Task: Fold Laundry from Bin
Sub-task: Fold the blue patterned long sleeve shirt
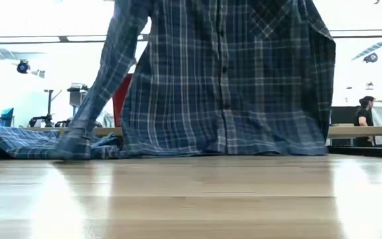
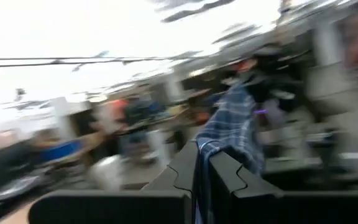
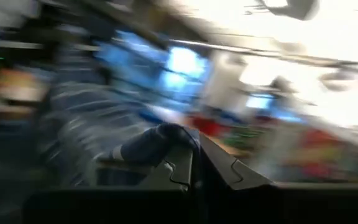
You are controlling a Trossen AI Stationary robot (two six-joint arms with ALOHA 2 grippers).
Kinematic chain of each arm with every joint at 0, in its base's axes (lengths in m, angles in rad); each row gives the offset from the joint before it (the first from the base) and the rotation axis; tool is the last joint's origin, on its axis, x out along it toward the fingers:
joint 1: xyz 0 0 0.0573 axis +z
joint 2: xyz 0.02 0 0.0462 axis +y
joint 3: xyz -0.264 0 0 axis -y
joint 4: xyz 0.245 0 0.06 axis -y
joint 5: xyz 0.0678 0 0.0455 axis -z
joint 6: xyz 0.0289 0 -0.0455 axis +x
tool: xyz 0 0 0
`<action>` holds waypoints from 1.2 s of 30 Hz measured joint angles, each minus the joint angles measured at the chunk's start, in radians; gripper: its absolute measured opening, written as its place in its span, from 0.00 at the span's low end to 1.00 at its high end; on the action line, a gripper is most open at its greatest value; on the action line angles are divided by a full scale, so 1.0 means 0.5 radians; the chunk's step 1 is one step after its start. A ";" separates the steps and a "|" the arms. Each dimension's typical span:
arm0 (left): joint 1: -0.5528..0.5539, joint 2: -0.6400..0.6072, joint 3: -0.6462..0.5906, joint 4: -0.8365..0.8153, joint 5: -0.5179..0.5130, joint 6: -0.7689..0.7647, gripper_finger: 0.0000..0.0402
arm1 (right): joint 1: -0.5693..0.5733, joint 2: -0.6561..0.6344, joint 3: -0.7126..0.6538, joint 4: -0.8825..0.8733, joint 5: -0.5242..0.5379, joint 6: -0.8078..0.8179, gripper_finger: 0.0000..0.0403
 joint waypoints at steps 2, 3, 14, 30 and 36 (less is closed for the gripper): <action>-0.041 -0.045 0.001 -0.166 0.142 -0.077 0.00 | 0.001 -0.042 0.025 -0.245 -0.227 0.150 0.02; -0.064 -0.057 0.002 -0.290 0.177 -0.115 0.00 | 0.002 -0.062 0.025 -0.386 -0.317 0.231 0.02; -0.618 0.076 -0.474 -0.875 0.334 -0.492 0.00 | 0.533 -0.234 -0.642 -1.171 -0.400 1.131 0.02; -1.406 0.093 -2.013 -0.219 0.527 -1.799 0.00 | 1.821 -0.307 -2.332 -0.151 0.003 2.183 0.02; -1.655 0.138 -2.472 0.569 0.483 -2.509 0.00 | 2.242 -0.171 -2.745 0.199 0.030 2.502 0.02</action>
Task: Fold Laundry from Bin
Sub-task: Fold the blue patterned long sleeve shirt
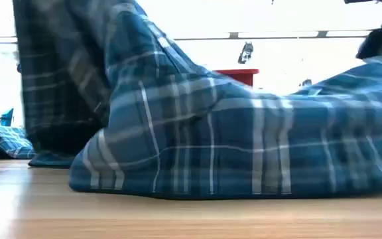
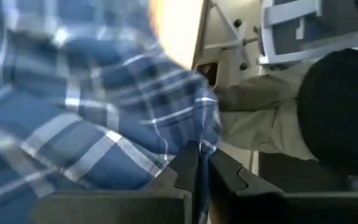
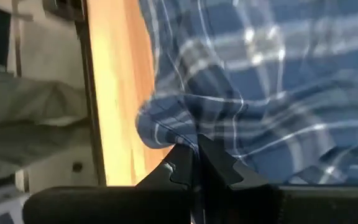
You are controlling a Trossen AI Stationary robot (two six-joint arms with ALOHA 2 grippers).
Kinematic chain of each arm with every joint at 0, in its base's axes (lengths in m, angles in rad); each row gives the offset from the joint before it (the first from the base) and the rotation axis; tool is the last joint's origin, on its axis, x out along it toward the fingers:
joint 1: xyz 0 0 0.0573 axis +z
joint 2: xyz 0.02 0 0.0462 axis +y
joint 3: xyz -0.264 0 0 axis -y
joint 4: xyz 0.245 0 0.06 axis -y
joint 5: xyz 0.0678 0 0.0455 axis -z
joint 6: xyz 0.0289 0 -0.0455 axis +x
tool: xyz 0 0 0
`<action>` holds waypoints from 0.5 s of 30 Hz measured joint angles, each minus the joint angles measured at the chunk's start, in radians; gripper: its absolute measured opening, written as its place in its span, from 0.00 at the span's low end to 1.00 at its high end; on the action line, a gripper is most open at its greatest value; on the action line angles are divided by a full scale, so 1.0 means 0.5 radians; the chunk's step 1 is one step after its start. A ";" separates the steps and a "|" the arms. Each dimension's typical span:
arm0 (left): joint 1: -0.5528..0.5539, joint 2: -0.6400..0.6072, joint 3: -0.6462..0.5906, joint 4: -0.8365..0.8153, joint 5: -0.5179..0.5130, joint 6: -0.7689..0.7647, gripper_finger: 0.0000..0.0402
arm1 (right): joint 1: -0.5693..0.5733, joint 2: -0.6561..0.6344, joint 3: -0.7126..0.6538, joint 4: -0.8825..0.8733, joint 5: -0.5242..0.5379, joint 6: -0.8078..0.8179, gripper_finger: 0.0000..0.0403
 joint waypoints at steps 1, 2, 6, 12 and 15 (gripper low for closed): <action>-0.036 0.016 -0.030 0.006 -0.013 -0.064 0.00 | 0.059 0.035 -0.048 0.044 0.001 0.059 0.02; -0.062 0.043 -0.049 0.000 -0.029 -0.116 0.00 | 0.108 0.071 -0.090 0.086 0.003 0.102 0.02; -0.113 0.123 -0.081 -0.092 0.044 -0.263 0.00 | 0.267 0.186 -0.120 0.038 -0.104 0.228 0.02; -0.127 -0.041 0.221 -0.310 0.057 -0.337 0.00 | 0.506 0.101 0.165 -0.146 -0.235 0.338 0.02; -0.160 -0.071 0.449 -0.526 -0.095 -0.150 0.00 | 0.595 0.044 0.297 -0.127 -0.079 0.228 0.02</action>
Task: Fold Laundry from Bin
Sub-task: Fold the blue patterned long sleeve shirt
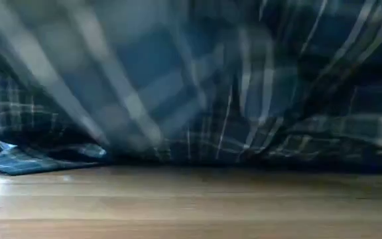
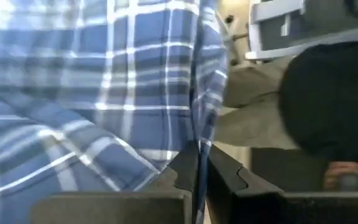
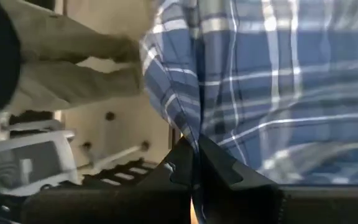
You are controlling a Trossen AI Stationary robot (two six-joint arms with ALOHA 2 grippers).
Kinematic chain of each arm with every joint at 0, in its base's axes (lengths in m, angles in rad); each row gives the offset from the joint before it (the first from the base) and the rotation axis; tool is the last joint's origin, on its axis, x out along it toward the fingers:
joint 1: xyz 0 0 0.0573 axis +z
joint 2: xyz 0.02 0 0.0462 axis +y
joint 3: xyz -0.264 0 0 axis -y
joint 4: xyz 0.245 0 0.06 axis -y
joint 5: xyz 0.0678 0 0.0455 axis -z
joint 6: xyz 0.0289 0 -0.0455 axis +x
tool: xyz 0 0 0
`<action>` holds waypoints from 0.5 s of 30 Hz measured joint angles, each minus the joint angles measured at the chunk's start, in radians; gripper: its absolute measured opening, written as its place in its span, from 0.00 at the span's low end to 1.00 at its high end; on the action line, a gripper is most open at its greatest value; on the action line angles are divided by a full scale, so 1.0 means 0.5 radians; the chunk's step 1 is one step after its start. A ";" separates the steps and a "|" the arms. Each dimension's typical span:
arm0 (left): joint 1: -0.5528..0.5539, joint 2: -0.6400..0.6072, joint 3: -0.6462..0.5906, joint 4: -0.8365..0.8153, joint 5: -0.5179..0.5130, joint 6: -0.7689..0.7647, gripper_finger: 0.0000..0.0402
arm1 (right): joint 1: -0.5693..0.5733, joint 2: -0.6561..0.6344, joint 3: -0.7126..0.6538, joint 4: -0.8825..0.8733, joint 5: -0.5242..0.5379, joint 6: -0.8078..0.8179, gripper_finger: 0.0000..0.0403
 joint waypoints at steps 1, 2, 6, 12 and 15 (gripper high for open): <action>-0.001 0.013 0.030 -0.097 -0.052 0.072 0.00 | 0.013 -0.005 0.012 -0.032 0.058 -0.084 0.02; 0.007 0.033 0.032 -0.191 -0.107 0.135 0.00 | 0.013 -0.005 0.011 -0.093 0.120 -0.161 0.02; 0.115 0.167 -0.160 -0.247 -0.156 0.305 0.00 | -0.097 0.028 -0.173 -0.467 0.401 -0.152 0.02; 0.102 0.373 -0.466 0.209 0.388 0.217 0.00 | -0.139 0.033 -0.441 -0.113 0.097 0.061 0.02; 0.031 0.419 -0.455 0.251 0.451 0.200 0.00 | -0.081 0.033 -0.446 0.094 0.046 0.136 0.04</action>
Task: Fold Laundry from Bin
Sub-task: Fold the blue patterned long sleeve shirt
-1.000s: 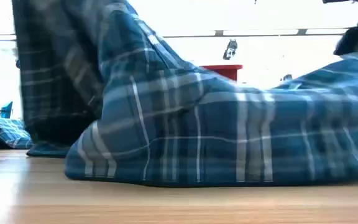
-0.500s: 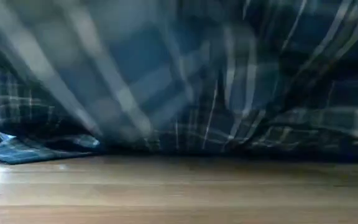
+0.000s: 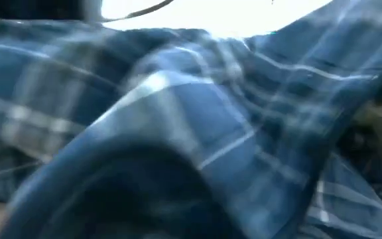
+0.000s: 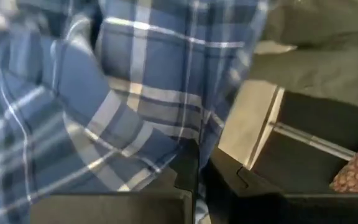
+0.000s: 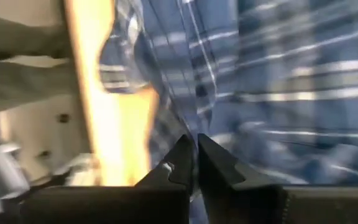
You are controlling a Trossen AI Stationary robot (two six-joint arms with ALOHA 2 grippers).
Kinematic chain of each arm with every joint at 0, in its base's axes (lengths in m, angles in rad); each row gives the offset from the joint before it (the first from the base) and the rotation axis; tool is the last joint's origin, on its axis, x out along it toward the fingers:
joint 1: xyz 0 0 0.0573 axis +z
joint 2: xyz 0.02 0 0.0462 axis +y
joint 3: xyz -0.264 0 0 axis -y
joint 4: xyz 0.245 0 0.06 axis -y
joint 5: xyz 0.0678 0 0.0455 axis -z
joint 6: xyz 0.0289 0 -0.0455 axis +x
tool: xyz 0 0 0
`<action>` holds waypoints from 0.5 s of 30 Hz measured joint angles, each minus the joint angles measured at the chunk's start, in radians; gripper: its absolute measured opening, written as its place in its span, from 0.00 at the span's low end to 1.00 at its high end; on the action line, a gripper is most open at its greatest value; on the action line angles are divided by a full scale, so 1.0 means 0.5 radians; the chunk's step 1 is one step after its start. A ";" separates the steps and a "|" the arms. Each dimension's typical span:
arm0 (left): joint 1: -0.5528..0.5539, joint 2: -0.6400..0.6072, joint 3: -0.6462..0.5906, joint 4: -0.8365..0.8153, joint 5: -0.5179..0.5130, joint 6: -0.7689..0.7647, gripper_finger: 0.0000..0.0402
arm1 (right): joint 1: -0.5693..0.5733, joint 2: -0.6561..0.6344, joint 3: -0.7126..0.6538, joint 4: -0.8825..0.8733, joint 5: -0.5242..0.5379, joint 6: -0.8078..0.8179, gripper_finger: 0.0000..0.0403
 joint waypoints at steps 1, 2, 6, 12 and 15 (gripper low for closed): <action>-0.020 0.012 0.009 -0.029 0.000 -0.011 0.00 | 0.011 0.000 0.006 0.036 -0.008 0.026 0.06; -0.035 0.026 0.022 -0.053 0.004 -0.032 0.01 | 0.019 -0.001 0.018 0.045 -0.013 0.051 0.09; -0.076 0.029 0.170 -0.330 0.040 -0.077 0.09 | 0.024 -0.001 0.124 0.042 -0.031 0.090 0.24; -0.077 -0.024 0.694 -1.049 -0.107 0.025 0.33 | 0.024 -0.027 0.561 -0.478 0.268 -0.152 0.49; -0.055 -0.024 0.997 -1.427 -0.387 0.099 0.48 | -0.008 -0.033 0.732 -0.898 0.575 -0.269 0.57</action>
